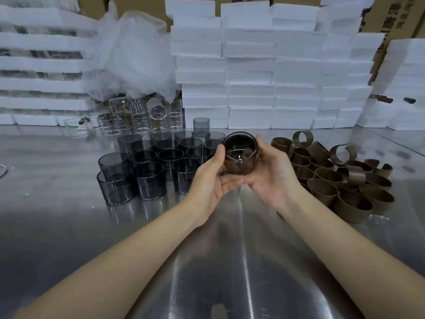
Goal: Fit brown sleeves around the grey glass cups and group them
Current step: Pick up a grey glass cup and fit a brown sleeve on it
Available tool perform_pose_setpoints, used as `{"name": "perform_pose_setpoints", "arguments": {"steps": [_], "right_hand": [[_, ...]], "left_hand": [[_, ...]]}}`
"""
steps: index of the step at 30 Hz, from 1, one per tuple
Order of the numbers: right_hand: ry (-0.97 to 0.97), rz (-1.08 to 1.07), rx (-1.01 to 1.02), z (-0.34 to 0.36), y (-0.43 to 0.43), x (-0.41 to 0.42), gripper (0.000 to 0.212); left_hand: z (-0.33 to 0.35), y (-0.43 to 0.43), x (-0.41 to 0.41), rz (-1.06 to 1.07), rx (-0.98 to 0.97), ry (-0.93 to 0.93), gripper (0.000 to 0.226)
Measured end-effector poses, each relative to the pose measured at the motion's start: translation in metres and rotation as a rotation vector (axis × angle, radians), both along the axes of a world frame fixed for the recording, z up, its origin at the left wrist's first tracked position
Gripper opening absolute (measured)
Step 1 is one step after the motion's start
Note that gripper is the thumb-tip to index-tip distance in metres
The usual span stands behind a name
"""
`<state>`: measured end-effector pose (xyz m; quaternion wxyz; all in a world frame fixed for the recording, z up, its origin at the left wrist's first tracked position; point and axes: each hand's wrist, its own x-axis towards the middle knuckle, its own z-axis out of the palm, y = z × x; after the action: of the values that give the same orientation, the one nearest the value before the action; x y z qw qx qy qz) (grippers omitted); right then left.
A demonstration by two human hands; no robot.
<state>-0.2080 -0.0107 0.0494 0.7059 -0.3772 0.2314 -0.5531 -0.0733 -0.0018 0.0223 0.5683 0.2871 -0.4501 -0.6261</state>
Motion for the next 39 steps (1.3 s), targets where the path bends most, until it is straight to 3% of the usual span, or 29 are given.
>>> {"name": "perform_pose_setpoints", "arguments": {"steps": [3, 9, 12, 17, 22, 24, 27, 30, 33, 36, 39], "right_hand": [[-0.022, -0.079, 0.007, 0.004, 0.000, -0.002, 0.035], [-0.085, -0.081, 0.030, 0.008, -0.001, -0.001, 0.031], [0.040, -0.022, 0.016, 0.003, 0.000, 0.005, 0.029], [0.269, -0.200, -0.054, -0.005, -0.002, 0.010, 0.035], [0.420, -0.125, -0.212, -0.001, 0.000, 0.005, 0.038], [0.434, -0.206, -0.224, 0.002, 0.000, -0.001, 0.053], [0.518, -0.434, -0.235, 0.017, -0.008, -0.016, 0.073], [0.627, -0.629, -0.232, 0.035, -0.043, -0.032, 0.060], [0.810, -0.727, -0.281, 0.047, -0.093, -0.037, 0.048], [1.140, -0.706, -0.322, 0.053, -0.138, -0.036, 0.041], [1.352, -0.591, -0.239, 0.050, -0.174, -0.028, 0.042]], "left_hand": [[-0.006, 0.003, -0.007, 0.070, -0.157, -0.081, 0.054], [-0.008, 0.003, -0.005, 0.218, -0.381, -0.183, 0.068], [-0.008, 0.000, -0.003, 0.258, -0.388, -0.171, 0.070], [-0.007, -0.001, 0.000, 0.279, -0.391, -0.165, 0.069], [-0.007, 0.001, -0.001, 0.307, -0.403, -0.174, 0.070], [-0.010, 0.001, -0.005, 0.345, -0.426, -0.258, 0.073], [-0.015, -0.005, -0.016, 0.420, -0.559, -0.551, 0.077], [-0.013, -0.014, -0.033, 0.392, -0.769, -0.848, 0.066], [-0.016, -0.026, -0.042, 0.396, -0.873, -1.020, 0.051], [-0.022, -0.036, -0.039, 0.471, -0.865, -1.115, 0.045], [-0.027, -0.040, -0.035, 0.517, -0.857, -1.178, 0.041]]}}
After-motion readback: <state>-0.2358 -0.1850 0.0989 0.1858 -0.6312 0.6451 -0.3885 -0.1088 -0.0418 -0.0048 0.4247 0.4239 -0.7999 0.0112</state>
